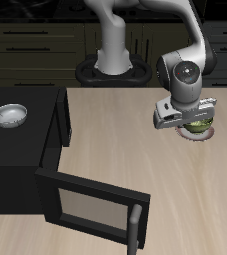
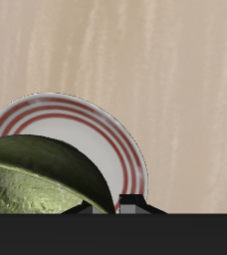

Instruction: Place the green bowl on the plate

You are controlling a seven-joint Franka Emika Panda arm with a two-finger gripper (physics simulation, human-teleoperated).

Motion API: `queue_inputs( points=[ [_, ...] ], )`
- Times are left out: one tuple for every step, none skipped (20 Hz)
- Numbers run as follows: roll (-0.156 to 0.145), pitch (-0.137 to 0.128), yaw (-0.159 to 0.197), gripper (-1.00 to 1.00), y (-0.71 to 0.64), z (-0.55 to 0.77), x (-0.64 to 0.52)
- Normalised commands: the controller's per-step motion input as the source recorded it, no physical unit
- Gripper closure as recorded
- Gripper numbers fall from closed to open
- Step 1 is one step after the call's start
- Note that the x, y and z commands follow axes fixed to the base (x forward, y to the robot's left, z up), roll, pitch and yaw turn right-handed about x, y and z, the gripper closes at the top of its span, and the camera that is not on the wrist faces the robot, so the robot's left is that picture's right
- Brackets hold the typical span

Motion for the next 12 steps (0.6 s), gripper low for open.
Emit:
queue_inputs(
  points=[
    [0.377,0.309,-0.569,-1.00,-0.04,-0.17,-0.07],
    [0.029,-0.074,0.145,-1.00,-0.09,-0.10,-0.05],
    [-0.035,0.068,-0.019,-1.00,0.00,-0.11,-0.02],
    [0.126,0.000,0.019,-1.00,0.16,-0.02,-0.13],
    [0.000,0.000,0.000,-1.00,-0.03,0.01,-0.03],
    [-0.100,-0.104,0.105,-1.00,-0.03,0.09,-0.08],
    [-0.040,0.023,-0.008,-1.00,-0.01,-0.01,-0.01],
    [0.027,-0.065,0.078,-1.00,0.06,0.17,-0.16],
    [-0.019,-0.013,0.000,-1.00,-0.02,0.03,-0.01],
    [-0.011,-0.005,0.008,-1.00,-0.02,0.05,-0.08],
    [-0.006,-0.034,0.010,-1.00,-0.01,0.10,-0.10],
    [0.004,-0.095,0.046,-1.00,-0.01,0.19,-0.13]
  ],
)
